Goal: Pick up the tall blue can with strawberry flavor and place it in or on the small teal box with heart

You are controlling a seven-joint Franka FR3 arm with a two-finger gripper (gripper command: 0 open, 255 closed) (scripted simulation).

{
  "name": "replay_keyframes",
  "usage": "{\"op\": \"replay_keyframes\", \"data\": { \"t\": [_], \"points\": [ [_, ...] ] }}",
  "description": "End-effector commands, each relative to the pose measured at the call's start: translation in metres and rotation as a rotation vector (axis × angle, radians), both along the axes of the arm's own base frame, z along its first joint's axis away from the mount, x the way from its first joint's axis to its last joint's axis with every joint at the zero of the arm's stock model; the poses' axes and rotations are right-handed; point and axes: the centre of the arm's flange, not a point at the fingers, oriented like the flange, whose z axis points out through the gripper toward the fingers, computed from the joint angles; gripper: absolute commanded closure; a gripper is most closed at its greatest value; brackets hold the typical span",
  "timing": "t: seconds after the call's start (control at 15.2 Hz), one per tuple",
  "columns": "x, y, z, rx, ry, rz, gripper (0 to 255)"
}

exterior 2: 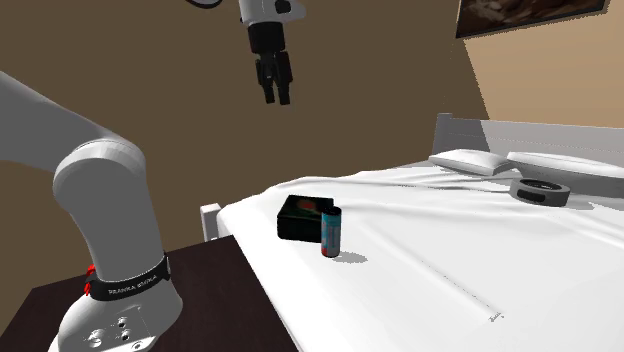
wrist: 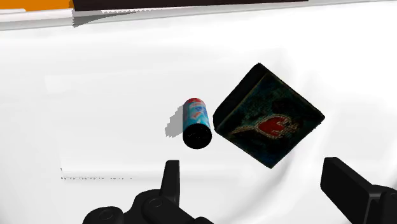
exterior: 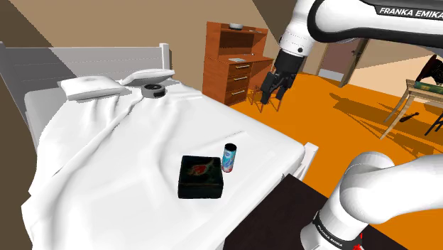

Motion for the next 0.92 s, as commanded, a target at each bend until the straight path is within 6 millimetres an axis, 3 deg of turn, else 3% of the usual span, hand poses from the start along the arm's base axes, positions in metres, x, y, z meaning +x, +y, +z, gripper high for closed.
{"op": "replay_keyframes", "data": {
  "t": [0.0,0.86],
  "points": [
    [0.000,0.000,0.000,0.000,0.000,0.000,0],
    [0.085,-0.011,-0.153,-0.010,0.073,0.017,0]
  ]
}}
